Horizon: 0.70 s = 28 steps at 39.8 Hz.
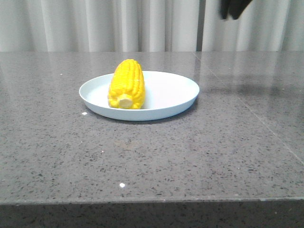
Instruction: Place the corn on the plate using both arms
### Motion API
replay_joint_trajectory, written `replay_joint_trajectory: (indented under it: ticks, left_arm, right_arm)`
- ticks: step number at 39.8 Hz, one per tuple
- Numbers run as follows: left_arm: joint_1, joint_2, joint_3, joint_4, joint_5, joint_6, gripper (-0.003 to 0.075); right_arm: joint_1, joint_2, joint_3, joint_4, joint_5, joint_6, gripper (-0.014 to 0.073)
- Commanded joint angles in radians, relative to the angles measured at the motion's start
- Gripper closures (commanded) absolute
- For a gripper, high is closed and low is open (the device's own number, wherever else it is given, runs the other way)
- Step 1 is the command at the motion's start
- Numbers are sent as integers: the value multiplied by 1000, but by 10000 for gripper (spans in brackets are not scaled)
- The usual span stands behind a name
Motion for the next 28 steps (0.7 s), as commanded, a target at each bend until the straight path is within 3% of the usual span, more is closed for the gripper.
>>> replay_joint_trajectory:
  ticks: [1,3,17,28]
  left_arm:
    - [-6,14,-27,1,-81,-8,741]
    - [-6,14,-27,1,-81,-8,741]
    - [-6,14,-27,1,-81,-8,741]
    - [-6,14,-27,1,-81,-8,741]
  right_arm:
    - [-61,-74,-21,10,5,-59,625]
    - [-93,-88,-15,30,18,-85,665]
    - [-330,-327,269,150,-60,-267,653]
    - [-344,-600,592,150,-238,-293,653]
